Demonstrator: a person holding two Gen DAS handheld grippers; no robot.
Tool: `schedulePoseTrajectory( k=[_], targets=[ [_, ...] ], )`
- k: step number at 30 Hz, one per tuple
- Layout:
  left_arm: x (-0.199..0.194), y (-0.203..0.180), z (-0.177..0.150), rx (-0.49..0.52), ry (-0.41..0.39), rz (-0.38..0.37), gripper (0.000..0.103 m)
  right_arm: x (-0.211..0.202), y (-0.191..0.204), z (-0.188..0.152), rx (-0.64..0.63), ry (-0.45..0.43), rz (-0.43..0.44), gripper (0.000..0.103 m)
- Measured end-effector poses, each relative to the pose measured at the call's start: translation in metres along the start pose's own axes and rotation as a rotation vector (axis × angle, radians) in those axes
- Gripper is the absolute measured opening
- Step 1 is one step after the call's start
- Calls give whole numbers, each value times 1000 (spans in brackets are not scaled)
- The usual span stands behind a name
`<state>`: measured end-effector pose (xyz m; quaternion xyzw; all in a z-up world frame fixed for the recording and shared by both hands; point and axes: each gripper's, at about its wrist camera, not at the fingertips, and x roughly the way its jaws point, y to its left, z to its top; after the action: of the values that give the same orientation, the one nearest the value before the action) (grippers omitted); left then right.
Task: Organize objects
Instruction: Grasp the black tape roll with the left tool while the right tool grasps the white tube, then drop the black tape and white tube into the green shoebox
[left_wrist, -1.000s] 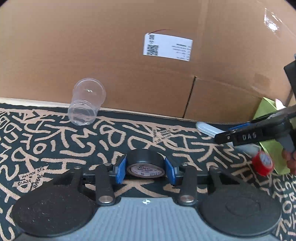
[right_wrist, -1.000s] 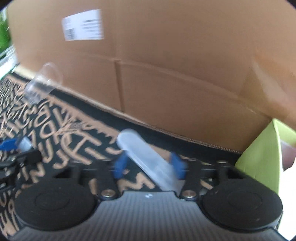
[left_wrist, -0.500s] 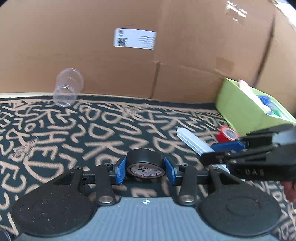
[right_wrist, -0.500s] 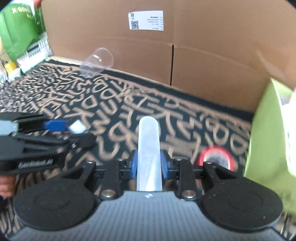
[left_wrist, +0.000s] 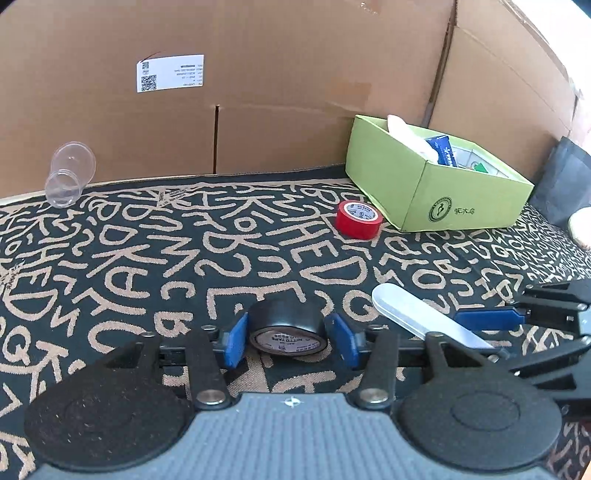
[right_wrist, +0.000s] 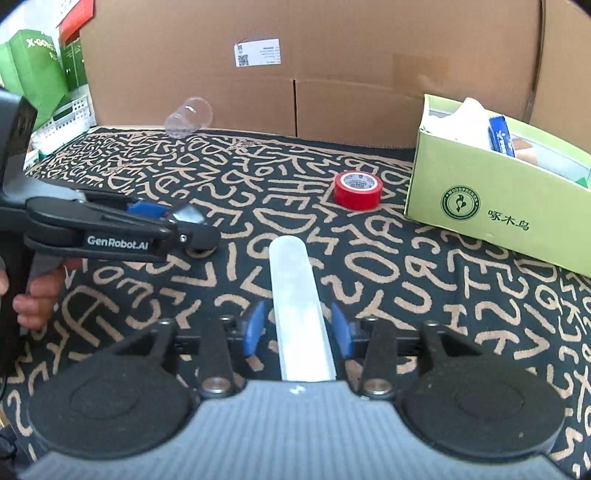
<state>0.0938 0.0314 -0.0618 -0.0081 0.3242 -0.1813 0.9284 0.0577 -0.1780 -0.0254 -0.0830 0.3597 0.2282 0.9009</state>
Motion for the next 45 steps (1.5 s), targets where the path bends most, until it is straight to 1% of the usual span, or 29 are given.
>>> schedulePoseTrajectory(
  k=[1,2,4,5,6,7,8,10,12,14,18,22,26,29,32,36,39,40,41,42,43,44,45],
  targets=[
    [1,-1,1,-3,-2,17,61,3,3,1,-6,-5,-5,47],
    [3,-2,1,-3,-1,35,62,4,3,1,-12,-11,-6,48],
    [6,-5,2,15,2,50,60,11,6,1,-21,-26,-7,48],
    [6,-5,2,30,6,55,49,12,7,1,-34,-34,-8,44],
    [6,-7,3,47,10,59,48,11,8,1,-42,-38,-1,32],
    [6,-9,4,61,17,60,48,9,7,-1,-38,-42,5,28],
    [6,-9,5,62,23,53,48,7,6,-3,-33,-49,3,27],
    [5,-13,8,54,35,25,48,2,-1,-8,-4,-61,-5,27],
    [2,-20,15,48,31,-19,48,-8,-12,-13,49,-69,9,26],
    [-3,-31,25,58,10,-72,48,-24,-25,-16,96,-100,10,26],
    [-10,-64,57,125,-59,-164,48,-61,-57,-12,160,-188,-19,26],
    [-6,-102,100,150,-114,-255,48,-92,-95,4,169,-288,-117,26],
    [12,-140,139,168,-151,-272,48,-106,-134,30,159,-357,-249,26],
    [36,-164,167,147,-145,-291,48,-100,-166,54,137,-361,-323,26],
    [56,-186,187,152,-170,-251,48,-84,-197,77,121,-353,-386,26],
    [82,-203,202,152,-183,-221,48,-60,-236,97,160,-354,-399,26],
    [102,-207,205,147,-198,-209,48,-42,-254,103,196,-364,-378,27],
    [109,-206,203,148,-213,-217,53,-35,-259,102,198,-372,-376,27],
    [113,-204,199,155,-219,-227,74,-28,-262,100,198,-371,-377,32],
    [116,-201,195,158,-212,-220,83,-19,-266,97,199,-348,-378,56],
    [116,-197,188,153,-213,-203,85,-13,-268,93,205,-315,-387,68],
    [113,-192,181,151,-216,-193,85,-11,-267,85,214,-309,-413,75],
    [108,-187,174,152,-217,-187,85,-13,-263,75,206,-330,-439,76]
  ],
)
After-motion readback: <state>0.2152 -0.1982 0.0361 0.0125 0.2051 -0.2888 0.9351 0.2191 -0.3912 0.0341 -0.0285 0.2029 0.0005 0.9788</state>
